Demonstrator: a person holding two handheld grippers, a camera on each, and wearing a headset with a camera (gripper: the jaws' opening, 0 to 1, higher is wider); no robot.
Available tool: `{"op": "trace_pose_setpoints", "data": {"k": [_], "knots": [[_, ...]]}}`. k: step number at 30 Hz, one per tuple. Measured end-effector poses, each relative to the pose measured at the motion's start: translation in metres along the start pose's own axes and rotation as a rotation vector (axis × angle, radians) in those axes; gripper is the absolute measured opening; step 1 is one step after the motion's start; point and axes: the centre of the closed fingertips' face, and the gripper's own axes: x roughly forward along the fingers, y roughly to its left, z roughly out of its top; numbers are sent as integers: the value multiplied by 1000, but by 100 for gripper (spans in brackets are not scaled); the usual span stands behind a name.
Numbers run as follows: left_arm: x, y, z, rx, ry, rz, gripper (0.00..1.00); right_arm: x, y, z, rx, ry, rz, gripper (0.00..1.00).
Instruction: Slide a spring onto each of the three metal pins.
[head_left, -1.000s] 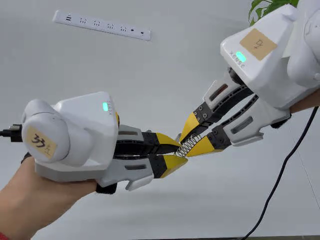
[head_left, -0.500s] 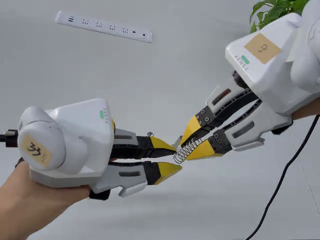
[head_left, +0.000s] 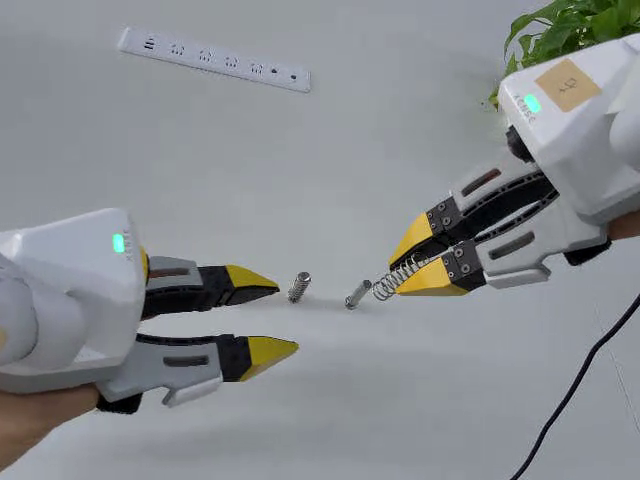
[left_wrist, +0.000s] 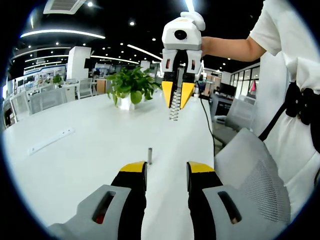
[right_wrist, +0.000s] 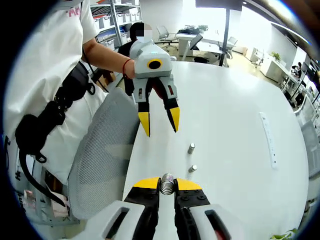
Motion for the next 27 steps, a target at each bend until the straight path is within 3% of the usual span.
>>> {"op": "trace_pose_setpoints", "data": {"k": [6,13,21,27], "knots": [[-9,15,-9,1,15,44,37,6,-12,-17,29,54,-37,7],[-14,27,-17,9,34,76,47,19,-37,-39,64,106,-76,7],[-15,33,-25,0,42,80,59,30,-50,-55,96,134,-106,7],[-13,36,-31,-7,53,76,68,42,-53,-65,107,156,-96,7]]}}
